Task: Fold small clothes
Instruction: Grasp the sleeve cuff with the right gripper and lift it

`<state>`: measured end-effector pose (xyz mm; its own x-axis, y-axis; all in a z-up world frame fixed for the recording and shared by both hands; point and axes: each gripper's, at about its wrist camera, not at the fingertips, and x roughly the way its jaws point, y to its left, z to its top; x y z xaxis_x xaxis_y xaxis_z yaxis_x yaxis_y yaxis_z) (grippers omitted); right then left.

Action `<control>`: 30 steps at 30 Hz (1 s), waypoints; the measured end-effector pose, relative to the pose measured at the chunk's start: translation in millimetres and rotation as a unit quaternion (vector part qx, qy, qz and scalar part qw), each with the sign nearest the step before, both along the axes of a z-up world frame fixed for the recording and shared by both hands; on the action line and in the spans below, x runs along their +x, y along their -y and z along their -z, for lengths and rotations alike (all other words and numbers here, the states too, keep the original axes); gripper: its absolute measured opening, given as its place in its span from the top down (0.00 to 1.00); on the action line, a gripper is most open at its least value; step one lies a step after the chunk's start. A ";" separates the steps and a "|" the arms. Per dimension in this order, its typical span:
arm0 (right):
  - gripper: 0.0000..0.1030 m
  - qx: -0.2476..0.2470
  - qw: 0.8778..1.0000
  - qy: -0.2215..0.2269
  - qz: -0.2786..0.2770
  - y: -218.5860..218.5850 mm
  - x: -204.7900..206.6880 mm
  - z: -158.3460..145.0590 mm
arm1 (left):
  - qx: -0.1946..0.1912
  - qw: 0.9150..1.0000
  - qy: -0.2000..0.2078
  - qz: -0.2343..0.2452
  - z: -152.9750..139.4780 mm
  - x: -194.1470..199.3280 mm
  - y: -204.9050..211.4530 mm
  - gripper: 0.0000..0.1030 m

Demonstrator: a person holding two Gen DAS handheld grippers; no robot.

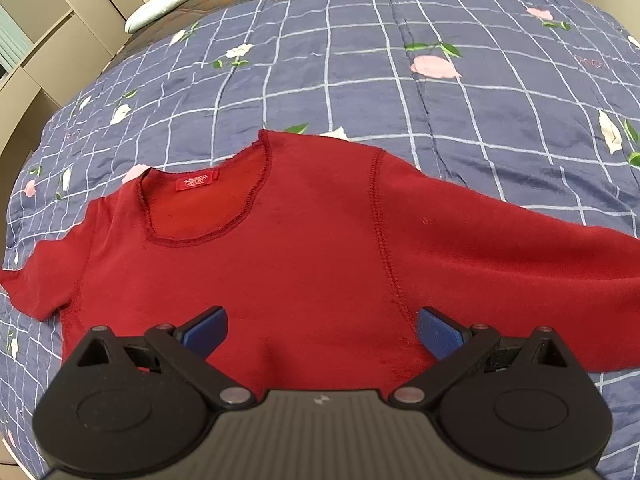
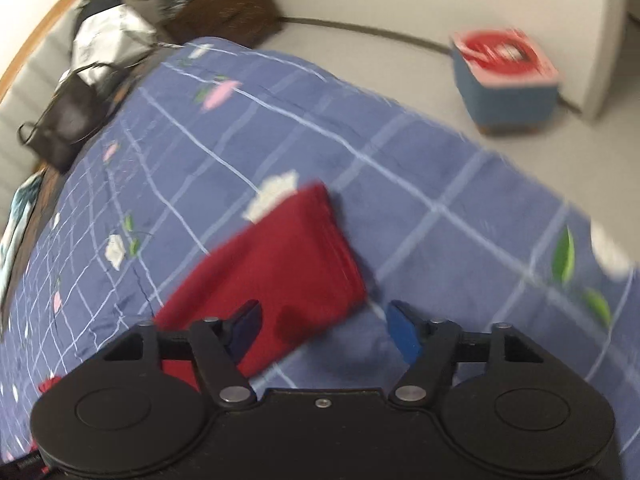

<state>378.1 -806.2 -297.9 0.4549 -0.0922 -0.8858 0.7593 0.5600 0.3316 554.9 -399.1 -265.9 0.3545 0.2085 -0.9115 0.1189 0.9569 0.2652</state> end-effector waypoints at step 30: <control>0.94 -0.166 0.930 0.179 -0.274 -234.5 111.5 -201.4 | -0.240 0.968 0.049 -0.058 -132.1 14.9 -148.0 0.00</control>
<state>489.6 -571.7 -96.5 0.7742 -0.0005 -0.6329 0.2040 0.9468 0.2488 569.7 -251.1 -133.8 0.4441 -0.1877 -0.8761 0.0009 0.9779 -0.2090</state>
